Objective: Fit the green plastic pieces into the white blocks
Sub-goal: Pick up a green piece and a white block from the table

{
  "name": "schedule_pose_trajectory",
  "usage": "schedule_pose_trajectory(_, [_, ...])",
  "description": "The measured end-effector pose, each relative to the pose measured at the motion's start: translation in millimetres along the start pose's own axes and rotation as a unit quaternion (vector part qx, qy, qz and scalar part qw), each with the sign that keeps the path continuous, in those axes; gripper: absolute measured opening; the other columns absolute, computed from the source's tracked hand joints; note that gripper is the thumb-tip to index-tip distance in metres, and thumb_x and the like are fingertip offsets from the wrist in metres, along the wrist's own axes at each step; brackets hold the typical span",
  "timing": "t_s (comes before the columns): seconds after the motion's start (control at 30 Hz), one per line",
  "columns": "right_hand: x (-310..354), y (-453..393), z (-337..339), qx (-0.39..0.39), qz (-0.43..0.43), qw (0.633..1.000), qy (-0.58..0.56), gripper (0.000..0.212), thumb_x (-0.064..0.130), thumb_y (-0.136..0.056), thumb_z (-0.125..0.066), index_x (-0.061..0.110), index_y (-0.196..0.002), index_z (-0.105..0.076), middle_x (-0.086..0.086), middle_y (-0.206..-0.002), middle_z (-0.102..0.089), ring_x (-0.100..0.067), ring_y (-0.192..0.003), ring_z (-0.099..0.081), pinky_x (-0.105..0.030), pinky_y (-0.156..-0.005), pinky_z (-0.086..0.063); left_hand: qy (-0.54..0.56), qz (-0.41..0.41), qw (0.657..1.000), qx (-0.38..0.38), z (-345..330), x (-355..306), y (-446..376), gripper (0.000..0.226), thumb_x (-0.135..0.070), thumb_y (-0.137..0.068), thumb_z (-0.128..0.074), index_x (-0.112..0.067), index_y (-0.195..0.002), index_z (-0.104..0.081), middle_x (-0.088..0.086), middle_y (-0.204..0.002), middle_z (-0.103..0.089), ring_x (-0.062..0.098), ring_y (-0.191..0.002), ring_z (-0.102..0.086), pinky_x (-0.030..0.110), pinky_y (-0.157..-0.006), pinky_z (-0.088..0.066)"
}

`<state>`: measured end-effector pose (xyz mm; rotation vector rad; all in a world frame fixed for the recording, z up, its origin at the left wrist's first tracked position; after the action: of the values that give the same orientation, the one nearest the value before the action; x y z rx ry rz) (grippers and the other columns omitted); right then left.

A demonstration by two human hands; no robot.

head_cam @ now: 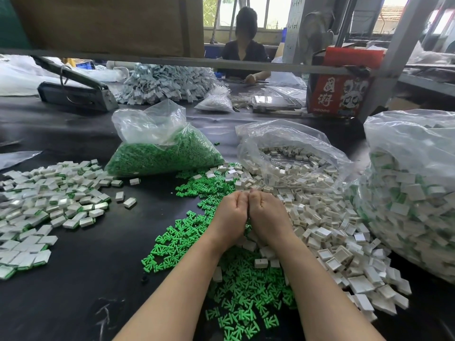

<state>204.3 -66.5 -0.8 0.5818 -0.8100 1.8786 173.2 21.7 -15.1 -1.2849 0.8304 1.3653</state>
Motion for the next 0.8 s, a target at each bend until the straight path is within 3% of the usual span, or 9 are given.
schedule_pose_trajectory(0.13, [-7,-1,0,0.022,-0.028,0.998,-0.060,0.047,0.030,-0.104,-0.033,0.013,-0.071,-0.062,-0.004,-0.072,-0.063,-0.023,-0.071,-0.058,-0.037,-0.066,-0.045,0.032,0.023,0.999,0.024,-1,5,-1,0.027,-0.017,-0.105,-0.040,-0.015,-0.098,-0.067,0.011,-0.103,-0.071,0.025,-0.103,-0.066,0.037,-0.094,-0.052])
schedule_pose_trajectory(0.3, [-10,0,-1,0.046,-0.052,0.989,-0.127,0.035,0.027,-0.103,-0.039,0.011,-0.084,-0.063,-0.004,-0.080,-0.064,-0.022,-0.077,-0.059,-0.039,-0.072,-0.047,0.062,0.026,0.997,0.034,-2,6,0,0.029,-0.017,-0.104,-0.042,-0.019,-0.093,-0.069,0.004,-0.096,-0.072,0.010,-0.089,-0.067,0.021,-0.079,-0.055])
schedule_pose_trajectory(0.37, [-10,-1,-1,0.039,-0.049,0.990,-0.129,0.031,0.025,-0.102,-0.040,0.011,-0.088,-0.063,-0.004,-0.082,-0.064,-0.019,-0.078,-0.059,-0.039,-0.073,-0.046,0.068,0.029,0.997,0.033,-2,7,0,0.029,-0.017,-0.104,-0.042,-0.019,-0.094,-0.069,0.005,-0.096,-0.073,0.010,-0.089,-0.068,0.020,-0.079,-0.054])
schedule_pose_trajectory(0.6, [-8,-2,0,0.008,-0.015,0.997,-0.078,0.046,0.028,-0.103,-0.035,0.014,-0.067,-0.058,0.001,-0.064,-0.058,-0.016,-0.061,-0.052,-0.036,-0.061,-0.042,0.066,0.031,0.997,0.027,-1,9,-1,0.029,-0.018,-0.105,-0.042,-0.016,-0.094,-0.068,0.014,-0.103,-0.072,0.028,-0.104,-0.067,0.043,-0.097,-0.052])
schedule_pose_trajectory(0.7, [-3,0,-1,0.006,-0.003,0.998,-0.057,0.052,0.042,-0.097,-0.025,0.018,-0.065,-0.057,0.002,-0.066,-0.061,-0.016,-0.064,-0.056,-0.036,-0.062,-0.044,0.047,0.022,0.998,0.023,-2,7,-1,0.029,-0.018,-0.105,-0.041,-0.018,-0.092,-0.067,0.010,-0.098,-0.072,0.024,-0.099,-0.068,0.034,-0.092,-0.053])
schedule_pose_trajectory(0.8, [1,3,0,-0.004,0.006,1.000,-0.028,0.055,0.045,-0.095,-0.020,0.018,-0.073,-0.064,-0.001,-0.075,-0.066,-0.018,-0.072,-0.059,-0.037,-0.067,-0.048,0.034,0.007,0.999,0.005,-1,4,-1,0.029,-0.017,-0.105,-0.040,-0.019,-0.091,-0.065,-0.002,-0.089,-0.070,0.006,-0.084,-0.066,0.014,-0.077,-0.050])
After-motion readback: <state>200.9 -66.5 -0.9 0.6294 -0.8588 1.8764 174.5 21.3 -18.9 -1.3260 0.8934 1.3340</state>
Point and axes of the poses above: each hand's wrist, its own y-axis away from the middle knuckle, its own z-axis out of the back of the hand, x = y × z, the point moved 10 cm from there along -y, towards the middle knuckle
